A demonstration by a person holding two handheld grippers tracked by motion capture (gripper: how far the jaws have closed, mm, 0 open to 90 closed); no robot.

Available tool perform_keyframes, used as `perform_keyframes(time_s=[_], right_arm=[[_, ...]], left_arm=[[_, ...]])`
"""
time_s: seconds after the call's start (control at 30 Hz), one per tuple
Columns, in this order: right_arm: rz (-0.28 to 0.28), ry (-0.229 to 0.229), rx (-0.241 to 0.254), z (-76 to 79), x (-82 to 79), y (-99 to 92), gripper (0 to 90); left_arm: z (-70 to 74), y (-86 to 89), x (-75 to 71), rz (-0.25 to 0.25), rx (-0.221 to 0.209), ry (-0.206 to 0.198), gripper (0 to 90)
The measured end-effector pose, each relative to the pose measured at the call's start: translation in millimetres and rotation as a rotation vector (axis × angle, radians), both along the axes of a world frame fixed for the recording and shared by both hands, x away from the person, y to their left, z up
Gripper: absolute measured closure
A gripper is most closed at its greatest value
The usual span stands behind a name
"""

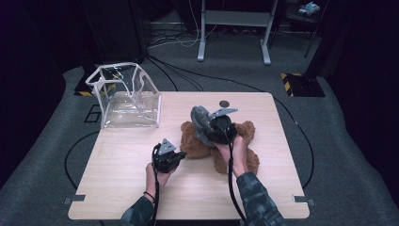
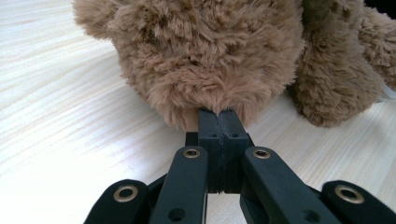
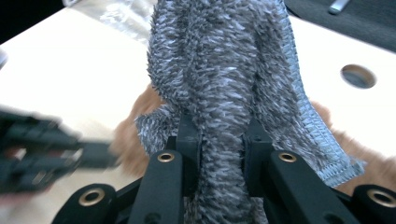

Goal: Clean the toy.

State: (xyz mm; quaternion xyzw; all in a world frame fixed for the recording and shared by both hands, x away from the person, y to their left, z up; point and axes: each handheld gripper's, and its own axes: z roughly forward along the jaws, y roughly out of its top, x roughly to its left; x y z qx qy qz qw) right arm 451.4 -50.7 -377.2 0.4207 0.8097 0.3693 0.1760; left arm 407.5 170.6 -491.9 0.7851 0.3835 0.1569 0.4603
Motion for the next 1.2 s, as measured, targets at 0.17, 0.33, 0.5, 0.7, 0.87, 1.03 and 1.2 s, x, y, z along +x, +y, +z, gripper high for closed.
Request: perform_keyframes(time_s=[0.17,0.33,0.5,0.7,0.87,1.03,1.2], right_arm=[[-0.025,0.028,-0.019,4.2,27.5,12.1,74.0],[-0.021,0.060,-0.040,-10.5,34.2,26.3,74.1],[0.026,0.047,-0.051,-11.7,22.7,27.8,74.1],[0.109,0.056,-0.070,-21.6,-3.4,35.5,74.2],[0.149,0.088,-0.086,-52.3,-28.1,41.3,74.4],[0.142,0.149,-0.056,-80.3,-36.2,35.4,74.3],[0.109,0.098,-0.034,-52.5,-40.3,13.5,74.2]], left_arm=[[-0.3,-0.8,0.9,0.009,0.003,-0.012,89.9],[0.7,-1.2,2.3,0.014,0.009,-0.015,89.9],[1.7,-1.5,2.4,0.012,0.004,-0.017,89.9],[1.5,-1.6,2.4,0.019,-0.017,-0.015,89.9],[1.7,-0.9,2.3,0.022,-0.017,-0.015,89.9],[-2.5,2.9,1.7,0.024,-0.025,-0.003,89.9],[-1.8,1.8,0.3,0.026,-0.030,-0.004,89.9]])
